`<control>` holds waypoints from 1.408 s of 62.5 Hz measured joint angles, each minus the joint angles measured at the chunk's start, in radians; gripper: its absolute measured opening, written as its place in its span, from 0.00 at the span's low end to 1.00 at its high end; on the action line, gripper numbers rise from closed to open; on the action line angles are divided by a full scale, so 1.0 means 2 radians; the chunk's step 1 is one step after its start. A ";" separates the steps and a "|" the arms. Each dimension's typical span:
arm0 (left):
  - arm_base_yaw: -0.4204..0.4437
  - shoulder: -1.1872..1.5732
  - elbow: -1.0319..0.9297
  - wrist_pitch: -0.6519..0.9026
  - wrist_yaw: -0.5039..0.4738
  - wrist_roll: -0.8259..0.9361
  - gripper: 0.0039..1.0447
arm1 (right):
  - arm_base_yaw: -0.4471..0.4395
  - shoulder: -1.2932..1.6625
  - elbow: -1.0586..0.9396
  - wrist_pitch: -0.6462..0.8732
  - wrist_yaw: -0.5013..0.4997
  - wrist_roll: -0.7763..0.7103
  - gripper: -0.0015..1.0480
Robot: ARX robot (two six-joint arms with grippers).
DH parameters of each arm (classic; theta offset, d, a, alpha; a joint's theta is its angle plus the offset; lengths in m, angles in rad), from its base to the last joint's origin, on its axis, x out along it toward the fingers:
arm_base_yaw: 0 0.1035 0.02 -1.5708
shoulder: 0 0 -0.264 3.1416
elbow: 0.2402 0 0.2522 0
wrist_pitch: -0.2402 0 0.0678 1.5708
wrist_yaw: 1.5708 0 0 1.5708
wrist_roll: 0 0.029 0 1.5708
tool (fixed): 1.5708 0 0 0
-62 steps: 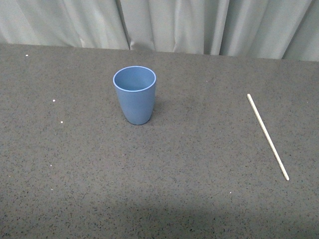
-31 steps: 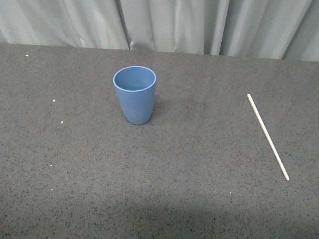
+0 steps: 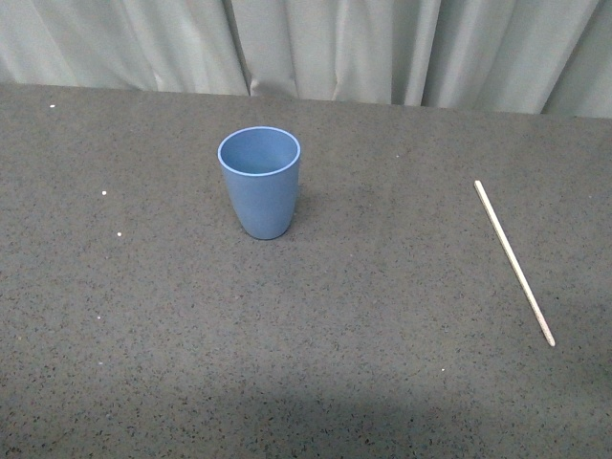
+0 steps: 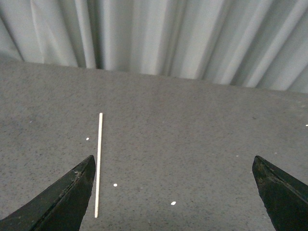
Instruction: Transfer chopsticks to blue cup
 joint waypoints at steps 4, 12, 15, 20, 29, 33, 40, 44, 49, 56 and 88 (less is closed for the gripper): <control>0.000 0.000 0.000 0.000 0.000 0.000 0.94 | -0.003 0.085 0.053 -0.015 -0.033 0.007 0.91; 0.000 0.000 0.000 0.000 0.000 0.000 0.94 | -0.008 0.239 0.173 -0.096 -0.075 0.017 0.91; 0.000 0.000 0.000 0.000 0.000 0.000 0.94 | -0.011 0.289 0.217 -0.131 -0.084 0.018 0.91; 0.000 0.000 0.000 0.000 0.000 0.000 0.94 | -0.012 0.354 0.275 -0.172 -0.094 0.017 0.91; 0.000 0.000 0.000 0.000 0.000 0.000 0.94 | 0.002 0.495 0.397 -0.246 -0.097 0.014 0.91; 0.000 0.000 0.000 0.000 0.000 0.000 0.94 | 0.009 0.524 0.419 -0.257 -0.097 0.014 0.91; 0.000 0.000 0.000 0.000 0.000 0.000 0.94 | 0.022 0.570 0.452 -0.267 -0.093 0.016 0.91; 0.000 0.000 0.000 0.000 0.000 0.000 0.94 | 0.030 0.593 0.469 -0.272 -0.086 0.019 0.91; 0.000 0.000 0.000 0.000 0.000 0.000 0.94 | 0.038 0.622 0.493 -0.284 -0.071 0.027 0.91; 0.000 0.000 0.000 0.000 0.000 0.000 0.94 | 0.041 0.652 0.516 -0.294 -0.053 0.038 0.91; 0.000 0.000 0.000 0.000 0.000 0.000 0.94 | 0.042 0.722 0.566 -0.315 -0.054 0.072 0.91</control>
